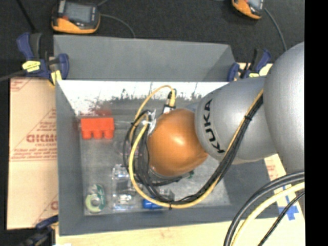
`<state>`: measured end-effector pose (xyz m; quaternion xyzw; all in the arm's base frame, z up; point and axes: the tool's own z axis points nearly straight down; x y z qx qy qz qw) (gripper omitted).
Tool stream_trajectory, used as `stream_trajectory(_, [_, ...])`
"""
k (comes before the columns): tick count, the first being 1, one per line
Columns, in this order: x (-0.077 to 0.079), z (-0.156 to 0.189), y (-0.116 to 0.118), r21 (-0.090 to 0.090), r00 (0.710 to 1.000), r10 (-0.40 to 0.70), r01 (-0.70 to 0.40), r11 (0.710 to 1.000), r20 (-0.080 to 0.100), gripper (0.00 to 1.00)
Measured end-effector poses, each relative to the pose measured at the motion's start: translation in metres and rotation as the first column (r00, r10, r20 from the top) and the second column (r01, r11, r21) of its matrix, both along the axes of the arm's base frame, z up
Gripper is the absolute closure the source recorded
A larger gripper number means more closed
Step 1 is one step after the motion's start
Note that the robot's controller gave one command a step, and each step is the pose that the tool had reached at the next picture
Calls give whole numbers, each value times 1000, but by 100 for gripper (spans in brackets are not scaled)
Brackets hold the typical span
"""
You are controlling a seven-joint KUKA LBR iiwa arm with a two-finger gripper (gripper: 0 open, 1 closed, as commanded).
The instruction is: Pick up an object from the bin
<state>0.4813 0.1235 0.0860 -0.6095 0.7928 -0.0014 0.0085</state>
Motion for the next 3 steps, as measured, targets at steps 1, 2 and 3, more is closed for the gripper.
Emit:
stream_trajectory(1, [-1,14,22,-8,967,255,-255,967,-12,0])
stream_trajectory(2, [0,18,27,0,967,254,-254,967,-4,100])
stream_trajectory(3, [6,116,17,-8,966,259,-259,966,-9,100])
